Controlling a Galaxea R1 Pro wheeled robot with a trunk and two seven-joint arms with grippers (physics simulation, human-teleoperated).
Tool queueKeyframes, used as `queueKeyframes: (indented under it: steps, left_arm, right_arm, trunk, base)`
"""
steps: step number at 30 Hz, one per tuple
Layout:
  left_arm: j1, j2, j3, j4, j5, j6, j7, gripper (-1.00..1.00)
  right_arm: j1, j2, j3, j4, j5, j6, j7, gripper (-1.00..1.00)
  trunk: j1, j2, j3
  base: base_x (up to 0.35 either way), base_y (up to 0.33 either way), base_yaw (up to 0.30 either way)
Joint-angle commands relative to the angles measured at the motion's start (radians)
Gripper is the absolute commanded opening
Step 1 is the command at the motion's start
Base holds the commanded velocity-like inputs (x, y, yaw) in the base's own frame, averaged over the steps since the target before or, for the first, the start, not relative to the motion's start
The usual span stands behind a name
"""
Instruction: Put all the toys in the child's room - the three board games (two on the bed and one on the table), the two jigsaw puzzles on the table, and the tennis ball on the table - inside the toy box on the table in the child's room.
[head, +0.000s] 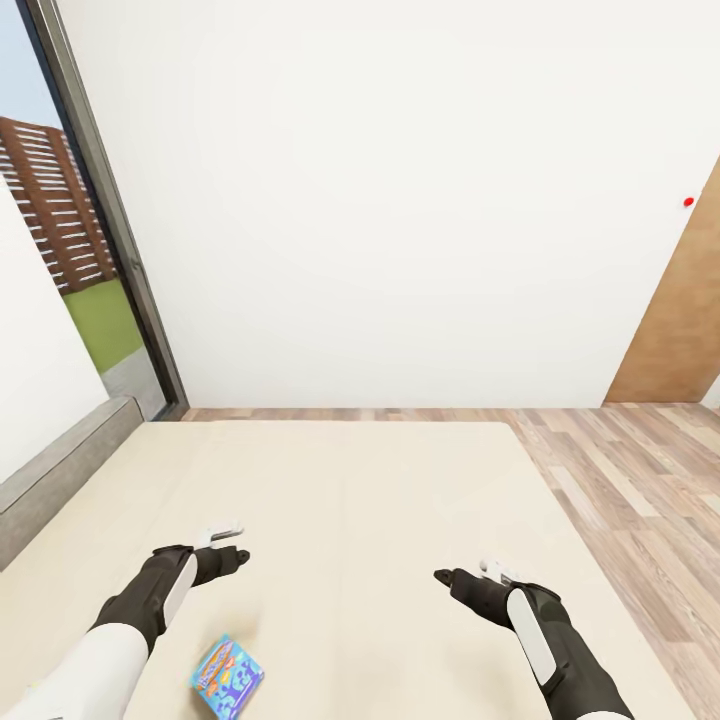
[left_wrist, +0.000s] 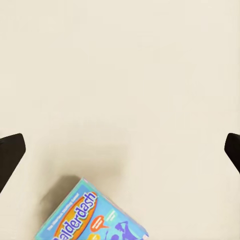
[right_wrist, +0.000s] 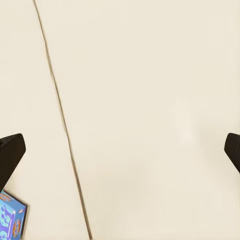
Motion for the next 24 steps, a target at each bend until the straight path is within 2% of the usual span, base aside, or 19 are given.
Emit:
queueKeyframes:
  steps: [1, 9, 24]
  left_arm:
    - [-0.001, 0.000, 0.004, -0.001, 0.000, 0.006, -0.004, 1.00]
    - [0.000, 0.007, 0.004, -0.001, 0.000, 0.006, -0.004, 1.00]
    - [0.000, 0.008, 0.004, -0.001, 0.000, 0.006, -0.004, 1.00]
  right_arm:
    - [-0.001, 0.001, -0.005, -0.001, 0.004, 0.006, 0.006, 1.00]
    - [-0.001, 0.001, -0.006, -0.001, 0.004, 0.006, 0.006, 1.00]
    - [-0.001, 0.001, -0.006, 0.002, 0.004, 0.005, 0.006, 1.00]
  trunk:
    - [0.000, -0.001, -0.001]
    - [0.000, -0.001, -0.001]
    - [0.000, -0.001, -0.001]
  base:
    - [0.000, 0.005, 0.000]
    - [0.002, 0.001, 0.000]
    - [0.075, 0.042, 0.000]
